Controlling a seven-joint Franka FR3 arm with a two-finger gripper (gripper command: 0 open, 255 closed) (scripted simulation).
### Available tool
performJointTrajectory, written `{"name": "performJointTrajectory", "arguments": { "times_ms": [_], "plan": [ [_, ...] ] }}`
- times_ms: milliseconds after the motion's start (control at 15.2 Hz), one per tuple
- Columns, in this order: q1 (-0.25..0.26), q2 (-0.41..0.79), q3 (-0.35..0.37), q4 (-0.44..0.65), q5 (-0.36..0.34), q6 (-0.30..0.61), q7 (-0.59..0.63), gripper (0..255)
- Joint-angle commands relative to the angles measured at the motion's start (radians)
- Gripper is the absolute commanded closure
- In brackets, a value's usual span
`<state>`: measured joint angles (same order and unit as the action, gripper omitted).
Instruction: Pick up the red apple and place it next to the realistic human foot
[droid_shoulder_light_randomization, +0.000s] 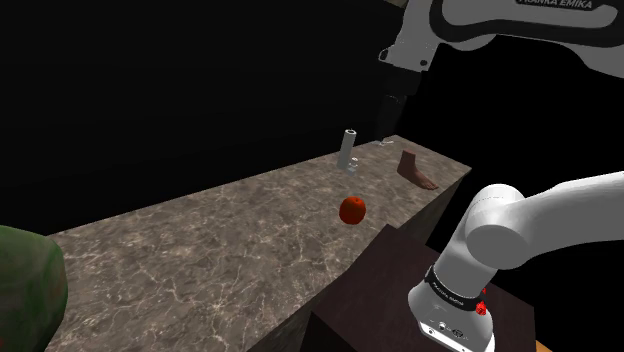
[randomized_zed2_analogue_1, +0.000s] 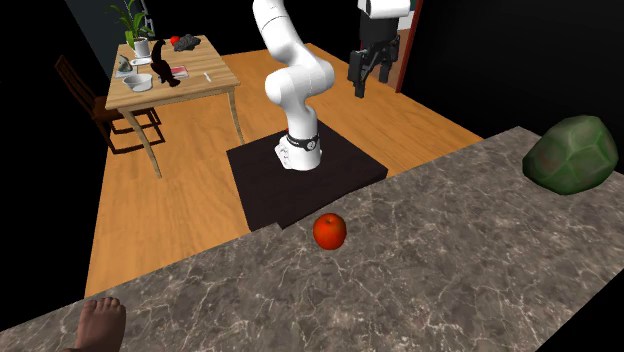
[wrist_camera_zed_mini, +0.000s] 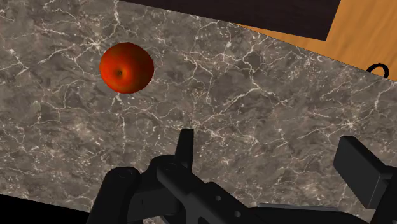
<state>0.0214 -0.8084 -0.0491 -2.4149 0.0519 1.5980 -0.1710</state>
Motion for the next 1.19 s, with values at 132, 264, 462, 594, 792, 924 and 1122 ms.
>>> {"name": "performJointTrajectory", "arguments": {
  "times_ms": [132,264,462,594,792,924,1122],
  "plan": [
    [-0.015,0.014,-0.023,-0.046,-0.014,0.057,-0.016,0],
    [-0.03,0.034,-0.046,-0.088,-0.027,0.116,-0.031,0],
    [-0.052,0.074,-0.083,-0.143,-0.046,0.208,-0.055,0],
    [-0.067,0.109,-0.108,-0.174,-0.058,0.271,-0.071,0],
    [-0.088,0.174,-0.147,-0.212,-0.073,0.37,-0.097,0],
    [-0.1,0.225,-0.174,-0.231,-0.08,0.437,-0.115,0],
    [-0.115,0.314,-0.217,-0.249,-0.084,0.539,-0.146,0]
  ]
}}
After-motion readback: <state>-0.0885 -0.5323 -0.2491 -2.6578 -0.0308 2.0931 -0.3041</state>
